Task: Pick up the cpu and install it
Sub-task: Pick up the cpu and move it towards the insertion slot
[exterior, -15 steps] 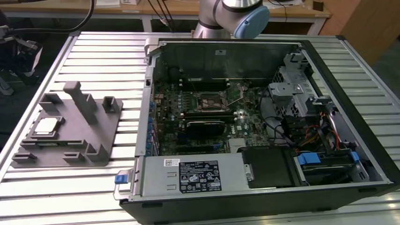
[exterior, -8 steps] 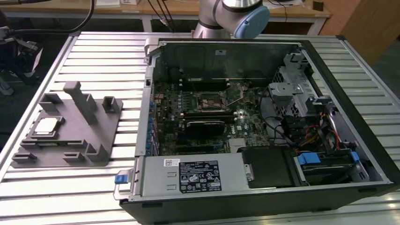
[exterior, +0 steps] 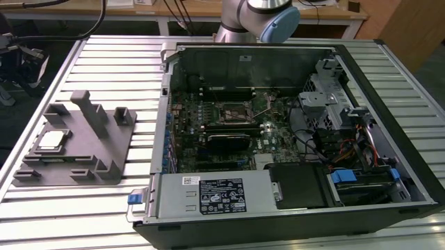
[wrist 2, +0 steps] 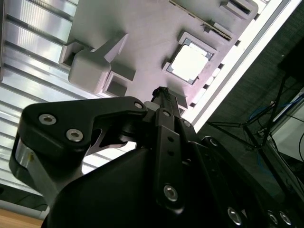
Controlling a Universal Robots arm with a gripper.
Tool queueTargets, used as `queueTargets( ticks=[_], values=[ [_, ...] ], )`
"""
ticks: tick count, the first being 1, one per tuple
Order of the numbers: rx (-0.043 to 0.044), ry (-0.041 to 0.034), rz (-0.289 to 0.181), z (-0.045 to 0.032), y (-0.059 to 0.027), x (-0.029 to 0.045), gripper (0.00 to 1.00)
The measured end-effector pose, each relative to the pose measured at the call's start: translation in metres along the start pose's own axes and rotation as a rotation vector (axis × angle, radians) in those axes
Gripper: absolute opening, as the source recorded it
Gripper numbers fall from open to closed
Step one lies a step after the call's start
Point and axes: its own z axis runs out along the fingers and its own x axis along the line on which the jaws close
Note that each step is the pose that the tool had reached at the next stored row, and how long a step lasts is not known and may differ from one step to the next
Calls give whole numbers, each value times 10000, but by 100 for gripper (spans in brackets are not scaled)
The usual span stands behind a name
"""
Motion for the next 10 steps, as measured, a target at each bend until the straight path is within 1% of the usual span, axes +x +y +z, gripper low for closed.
queueTargets(
  ticks=[3,4,10],
  values=[
    [0,0,1,49,-5,3,11],
    [0,0,0,85,-11,4,11],
    [0,-1,0,195,-24,24,11]
  ],
)
